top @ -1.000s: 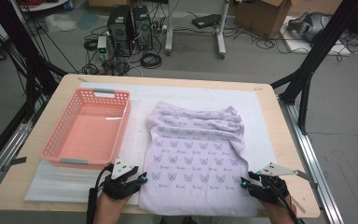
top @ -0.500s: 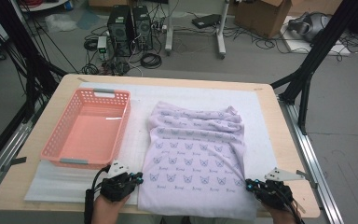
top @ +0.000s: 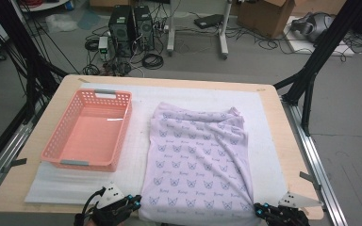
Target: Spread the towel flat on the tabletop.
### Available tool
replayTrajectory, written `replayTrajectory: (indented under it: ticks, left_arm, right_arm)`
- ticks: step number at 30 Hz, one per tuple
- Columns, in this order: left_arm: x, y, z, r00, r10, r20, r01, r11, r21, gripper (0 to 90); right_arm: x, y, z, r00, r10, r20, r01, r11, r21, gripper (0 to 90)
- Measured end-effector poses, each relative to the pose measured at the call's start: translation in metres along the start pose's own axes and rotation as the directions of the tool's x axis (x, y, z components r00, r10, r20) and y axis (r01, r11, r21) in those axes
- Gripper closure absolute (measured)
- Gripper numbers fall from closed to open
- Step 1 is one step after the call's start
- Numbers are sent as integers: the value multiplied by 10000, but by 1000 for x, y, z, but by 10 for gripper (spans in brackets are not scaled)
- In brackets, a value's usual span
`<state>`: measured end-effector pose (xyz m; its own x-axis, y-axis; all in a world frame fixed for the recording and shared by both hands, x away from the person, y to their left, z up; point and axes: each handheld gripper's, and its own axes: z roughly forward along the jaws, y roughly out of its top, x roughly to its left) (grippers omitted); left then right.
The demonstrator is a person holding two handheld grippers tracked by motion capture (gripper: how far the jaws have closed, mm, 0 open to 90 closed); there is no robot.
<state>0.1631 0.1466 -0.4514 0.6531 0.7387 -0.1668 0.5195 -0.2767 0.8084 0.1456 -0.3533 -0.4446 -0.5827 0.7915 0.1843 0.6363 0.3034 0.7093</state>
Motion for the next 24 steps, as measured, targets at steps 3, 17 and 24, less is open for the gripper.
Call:
replayTrajectory:
  ticks: [3,17,24]
  left_arm:
    - [9,11,4,9998,-136,-126,128,9980,-619,577]
    - [31,46,55,9958,-878,-276,882,9960,146,476]
    - [23,42,52,9969,-70,-787,100,9992,379,878]
  right_arm:
    - [-2,7,2,9996,114,267,-108,9996,-250,680]
    - [-23,44,36,9892,-134,1462,148,9999,-89,753]
    - [-30,39,32,9955,144,941,-128,9998,-177,872]
